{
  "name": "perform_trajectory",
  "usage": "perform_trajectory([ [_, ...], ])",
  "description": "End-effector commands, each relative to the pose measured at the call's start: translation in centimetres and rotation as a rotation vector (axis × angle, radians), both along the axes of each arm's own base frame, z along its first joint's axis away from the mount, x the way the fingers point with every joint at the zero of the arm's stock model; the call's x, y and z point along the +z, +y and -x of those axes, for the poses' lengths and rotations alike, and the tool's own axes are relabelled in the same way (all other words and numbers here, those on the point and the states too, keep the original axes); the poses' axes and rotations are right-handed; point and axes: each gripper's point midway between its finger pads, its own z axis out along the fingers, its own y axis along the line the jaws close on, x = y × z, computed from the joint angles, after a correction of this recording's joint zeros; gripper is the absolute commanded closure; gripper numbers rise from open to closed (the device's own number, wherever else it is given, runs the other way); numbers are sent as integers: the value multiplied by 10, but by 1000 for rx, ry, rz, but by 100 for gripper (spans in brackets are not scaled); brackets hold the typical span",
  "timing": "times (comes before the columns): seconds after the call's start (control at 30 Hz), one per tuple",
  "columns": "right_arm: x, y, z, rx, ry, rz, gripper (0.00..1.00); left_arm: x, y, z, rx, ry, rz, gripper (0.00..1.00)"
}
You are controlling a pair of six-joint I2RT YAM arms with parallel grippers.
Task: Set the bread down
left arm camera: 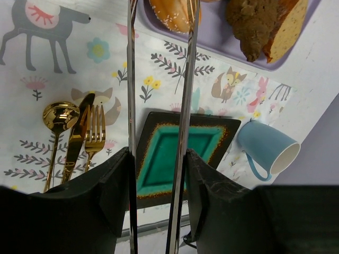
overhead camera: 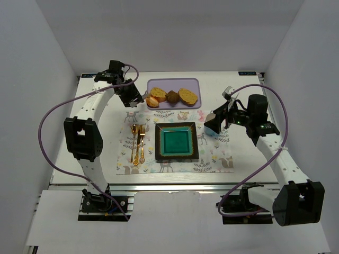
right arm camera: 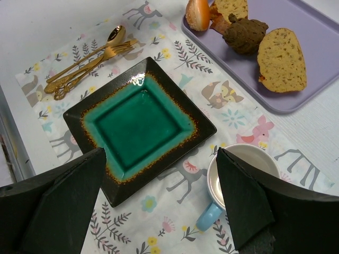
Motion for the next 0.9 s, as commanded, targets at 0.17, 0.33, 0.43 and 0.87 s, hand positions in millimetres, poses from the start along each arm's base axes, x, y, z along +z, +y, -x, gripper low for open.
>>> perform_trajectory([
  [0.17, 10, 0, 3, 13, -44, -24, 11, 16, -11, -5, -6, -33, 36, 47],
  [0.33, 9, 0, 3, 11, -45, -21, 11, 22, -15, -5, -5, -41, 61, 47],
  [0.43, 7, 0, 3, 11, -38, -23, 11, 27, -17, -5, 5, -52, 77, 47],
  [0.87, 10, 1, 5, 18, -44, -32, 11, 19, -22, 4, 22, 24, 119, 45],
])
